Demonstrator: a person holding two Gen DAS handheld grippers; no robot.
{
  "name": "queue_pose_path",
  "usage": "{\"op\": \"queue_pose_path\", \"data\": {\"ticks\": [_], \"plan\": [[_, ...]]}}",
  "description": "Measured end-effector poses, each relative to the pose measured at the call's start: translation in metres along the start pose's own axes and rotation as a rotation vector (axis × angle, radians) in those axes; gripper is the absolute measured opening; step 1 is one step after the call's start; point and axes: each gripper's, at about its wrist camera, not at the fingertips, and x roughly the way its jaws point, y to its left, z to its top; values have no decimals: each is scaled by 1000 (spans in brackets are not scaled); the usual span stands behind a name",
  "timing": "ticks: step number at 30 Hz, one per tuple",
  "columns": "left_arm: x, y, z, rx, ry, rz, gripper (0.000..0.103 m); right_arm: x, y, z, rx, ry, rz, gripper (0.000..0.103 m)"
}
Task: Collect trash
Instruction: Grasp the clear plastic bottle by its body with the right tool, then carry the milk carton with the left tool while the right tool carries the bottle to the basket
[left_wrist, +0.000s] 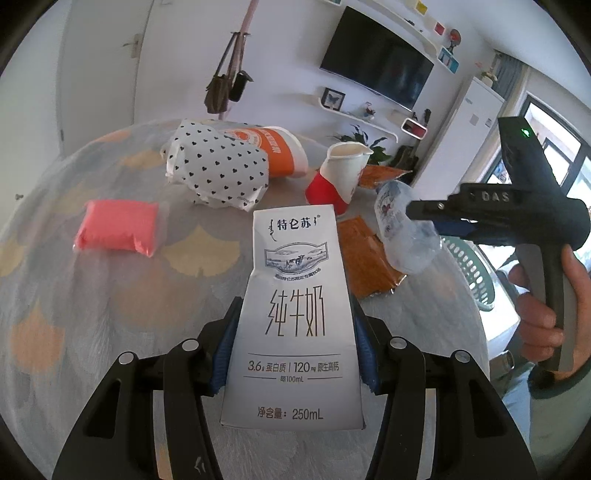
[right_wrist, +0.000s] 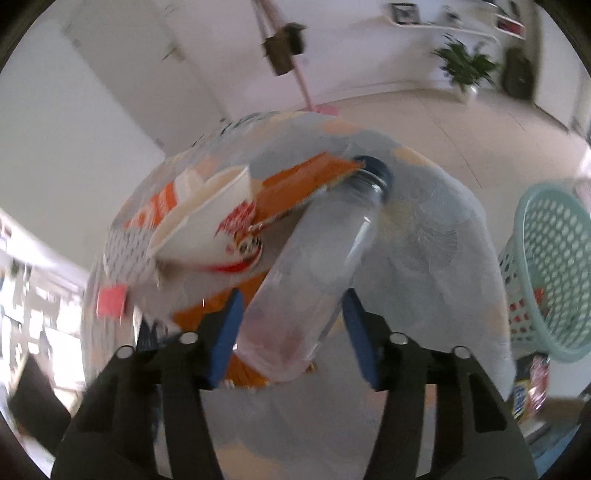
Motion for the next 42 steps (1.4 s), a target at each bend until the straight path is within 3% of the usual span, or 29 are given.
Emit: {"op": "queue_pose_path", "data": {"ticks": [5,12,17,20,26,30,35,39,42], "plan": [[-2,-4,-1,10,0,16,52,9,-13,7,75,18,55,50],[-1,-9,-2,25,-2,26,52,32,7,15,44,-21,-100,57],[-2,-7,-2,12,-4,9,52,49,2,11,62,1,-96,57],[-2,-6,-1,10,-4,6,52,37,-2,0,38,-27,-76,52],[-1,-6,0,2,4,6,52,-3,-3,-56,-123,-29,-62,49],[0,-14,-1,30,11,48,52,-13,-6,-78,-195,-2,-65,49],[7,-23,-1,52,44,124,55,-12,-15,-86,-190,19,-64,49],[10,-25,3,35,67,160,65,-7,-10,-77,-168,-6,-58,72],[11,-25,7,25,70,172,65,-4,-4,-70,-189,-30,-52,72]]}}
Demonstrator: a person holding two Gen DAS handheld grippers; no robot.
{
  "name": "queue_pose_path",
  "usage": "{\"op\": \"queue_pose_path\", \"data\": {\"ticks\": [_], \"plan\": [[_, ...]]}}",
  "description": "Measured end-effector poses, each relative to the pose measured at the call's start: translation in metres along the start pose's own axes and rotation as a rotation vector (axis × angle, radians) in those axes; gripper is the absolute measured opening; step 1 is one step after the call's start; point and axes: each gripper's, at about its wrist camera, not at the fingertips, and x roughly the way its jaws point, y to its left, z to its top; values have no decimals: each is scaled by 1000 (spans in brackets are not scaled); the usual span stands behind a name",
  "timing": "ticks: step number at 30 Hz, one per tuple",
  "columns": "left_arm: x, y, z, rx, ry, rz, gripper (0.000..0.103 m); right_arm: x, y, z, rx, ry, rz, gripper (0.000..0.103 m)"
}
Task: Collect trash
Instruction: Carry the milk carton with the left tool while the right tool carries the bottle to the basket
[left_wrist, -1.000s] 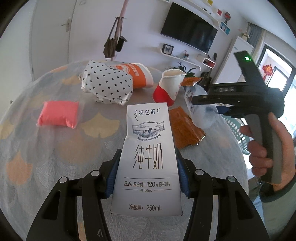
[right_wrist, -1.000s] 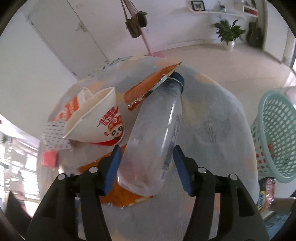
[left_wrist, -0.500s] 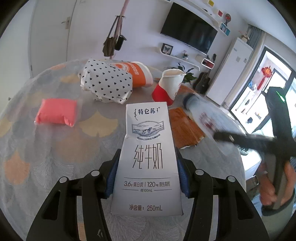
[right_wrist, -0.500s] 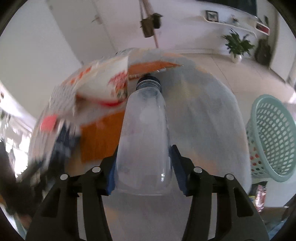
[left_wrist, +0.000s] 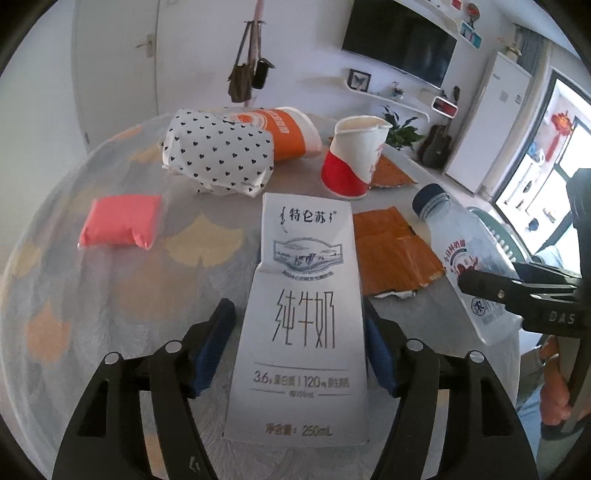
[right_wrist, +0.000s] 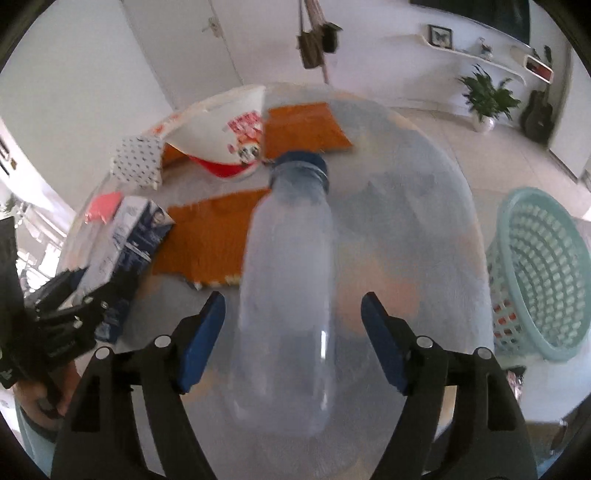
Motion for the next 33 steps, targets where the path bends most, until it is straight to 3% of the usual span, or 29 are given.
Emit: {"op": "queue_pose_path", "data": {"ticks": [4,5,6,13,21,27,33], "plan": [[2,-4,3,15,6,44,54,3,5,4,-14,-20,-32,68],[0,-3,3,9,-2,43,54,4,6,5,-22,-15,-35,62],[-3,-3,3,3,-14,39,53,5,7,4,-30,-9,-42,46],[-50,-26,21,12,-191,-3,53,-23,-5,4,-6,-98,33,44],[-64,-111,67,122,-307,-117,53,-98,-66,14,95,-288,-37,44],[-33,-191,96,186,-290,-247,53,-135,-143,12,230,-363,-144,44],[30,-262,108,245,-178,-357,53,-131,-226,-2,416,-350,-244,44]]}}
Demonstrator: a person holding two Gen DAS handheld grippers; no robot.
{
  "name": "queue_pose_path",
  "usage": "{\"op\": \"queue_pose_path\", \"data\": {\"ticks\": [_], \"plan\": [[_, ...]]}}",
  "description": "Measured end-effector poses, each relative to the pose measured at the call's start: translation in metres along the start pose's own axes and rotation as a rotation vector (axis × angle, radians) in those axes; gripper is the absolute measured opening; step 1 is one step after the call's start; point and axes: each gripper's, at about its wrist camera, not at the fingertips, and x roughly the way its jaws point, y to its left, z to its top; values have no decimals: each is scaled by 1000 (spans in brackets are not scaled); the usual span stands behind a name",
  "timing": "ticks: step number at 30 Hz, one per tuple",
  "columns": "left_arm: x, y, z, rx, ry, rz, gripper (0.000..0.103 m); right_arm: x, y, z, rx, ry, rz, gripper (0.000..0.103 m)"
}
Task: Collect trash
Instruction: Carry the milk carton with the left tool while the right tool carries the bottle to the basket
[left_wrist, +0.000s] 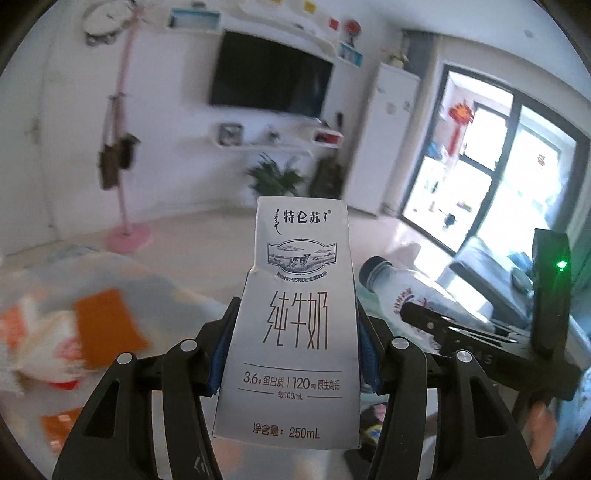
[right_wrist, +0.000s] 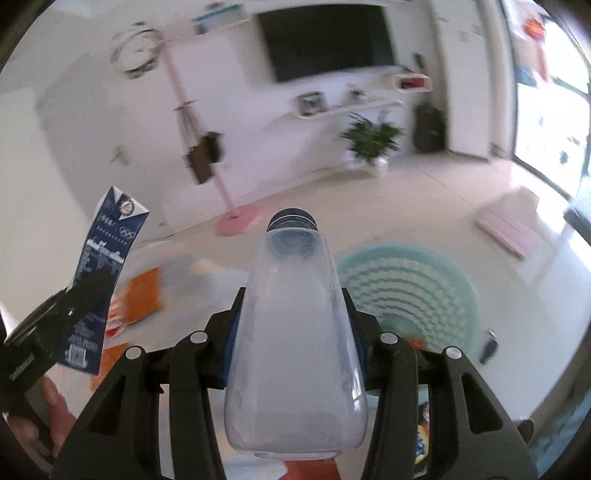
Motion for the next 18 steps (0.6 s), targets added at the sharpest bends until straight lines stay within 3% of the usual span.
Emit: {"op": "queue_pose_path", "data": {"ticks": [8,10,12,18], "plan": [[87,-18,-25,-31,168,-107,54,56,-69,-16,149,145,-140,44],[96,-19,-31,-29,180,-99,59,65,-75,-21,171,170,-152,44],[101,-21,-36,-36,185,-97,77,71,-83,-25,192,186,-167,45],[99,-18,-42,-48,193,-110,78,66,-97,-28,214,170,-182,50]]}}
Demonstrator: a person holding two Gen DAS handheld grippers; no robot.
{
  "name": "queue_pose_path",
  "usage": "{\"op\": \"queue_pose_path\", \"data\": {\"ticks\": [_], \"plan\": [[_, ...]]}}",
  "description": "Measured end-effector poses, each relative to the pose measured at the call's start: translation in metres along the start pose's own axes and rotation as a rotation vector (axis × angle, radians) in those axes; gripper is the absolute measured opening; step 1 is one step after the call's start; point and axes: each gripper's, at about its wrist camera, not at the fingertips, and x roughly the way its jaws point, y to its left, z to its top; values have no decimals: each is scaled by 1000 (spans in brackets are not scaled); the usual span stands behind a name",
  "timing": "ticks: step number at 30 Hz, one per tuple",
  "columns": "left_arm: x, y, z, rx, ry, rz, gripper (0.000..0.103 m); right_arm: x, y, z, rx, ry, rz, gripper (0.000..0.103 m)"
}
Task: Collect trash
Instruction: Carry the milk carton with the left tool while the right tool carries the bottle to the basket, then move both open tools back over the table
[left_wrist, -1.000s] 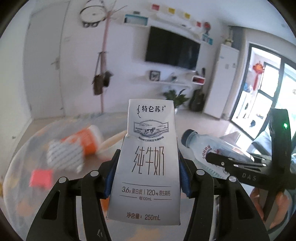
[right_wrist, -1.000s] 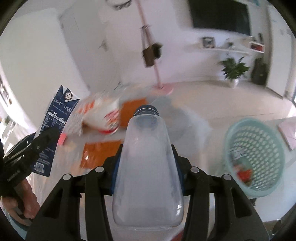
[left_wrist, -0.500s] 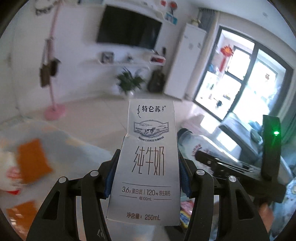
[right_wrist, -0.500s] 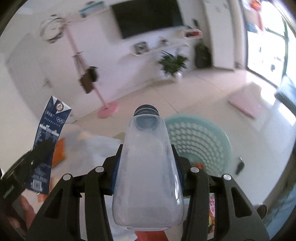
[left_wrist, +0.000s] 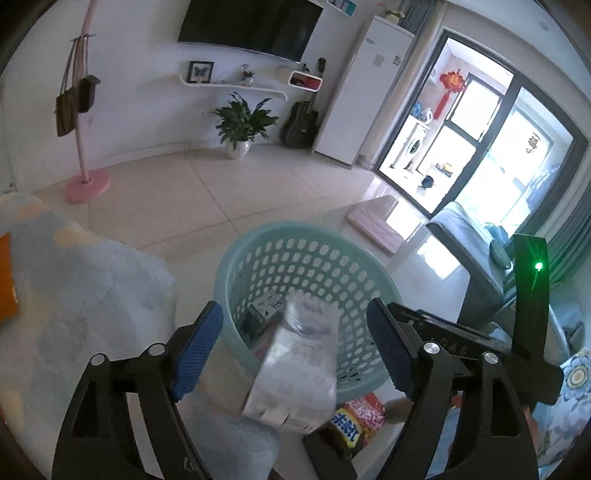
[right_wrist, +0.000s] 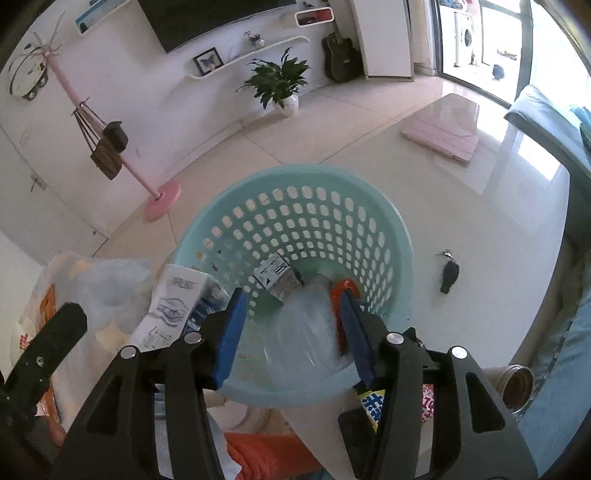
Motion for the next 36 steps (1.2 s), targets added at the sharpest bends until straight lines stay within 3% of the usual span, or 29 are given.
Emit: {"op": "queue_pose_path", "data": {"ticks": [10,22,29,36], "plan": [[-32,9,-4,-16,-49,-7,77,-18,17,-10,-41,-25,61,50],[-132,49,-17,-85,-222,48,77,-65,115,-30,-253,-118,183,50],[-201,81,-38,-118,-339,172,77,-69,183,-59,-382,-113,282,50],[-258,131,-65,-192,-395,317,77,-60,252,-101,-507,-74,384,50]]}}
